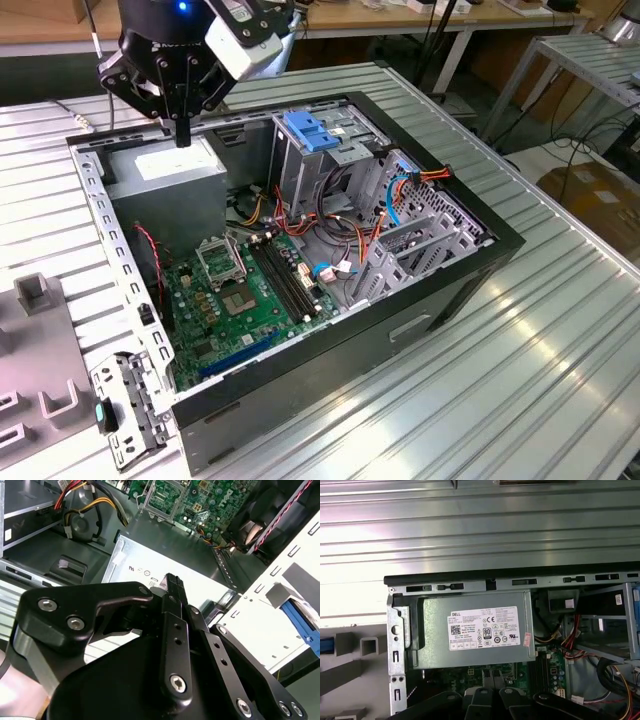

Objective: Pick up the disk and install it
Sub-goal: 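Reach for the disk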

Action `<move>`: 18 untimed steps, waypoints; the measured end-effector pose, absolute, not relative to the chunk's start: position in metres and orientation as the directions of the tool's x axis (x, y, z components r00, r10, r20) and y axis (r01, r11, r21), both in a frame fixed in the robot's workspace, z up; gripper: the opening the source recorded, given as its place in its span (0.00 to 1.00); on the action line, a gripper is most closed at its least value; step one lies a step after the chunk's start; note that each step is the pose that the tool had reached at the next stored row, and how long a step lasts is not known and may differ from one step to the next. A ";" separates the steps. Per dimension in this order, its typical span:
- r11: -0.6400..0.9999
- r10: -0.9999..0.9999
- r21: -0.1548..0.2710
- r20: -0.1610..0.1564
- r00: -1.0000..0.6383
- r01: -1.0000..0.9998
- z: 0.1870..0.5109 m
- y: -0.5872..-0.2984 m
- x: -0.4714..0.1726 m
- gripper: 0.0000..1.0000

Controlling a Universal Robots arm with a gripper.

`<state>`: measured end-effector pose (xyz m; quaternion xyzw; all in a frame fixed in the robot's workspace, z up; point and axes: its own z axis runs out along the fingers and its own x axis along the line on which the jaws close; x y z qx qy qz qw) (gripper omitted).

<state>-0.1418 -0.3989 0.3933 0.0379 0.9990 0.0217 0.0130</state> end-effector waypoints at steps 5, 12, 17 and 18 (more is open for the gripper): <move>0.996 0.076 0.044 -0.024 -0.997 0.075 0.393 -0.399 -0.145 0.11; 0.996 0.076 0.044 -0.024 -0.997 0.075 0.393 -0.399 -0.150 0.11; 0.996 0.076 0.044 -0.024 -0.997 0.075 0.393 -0.399 -0.153 0.11; 0.996 0.076 0.044 -0.024 -0.997 0.075 0.393 -0.399 -0.153 0.11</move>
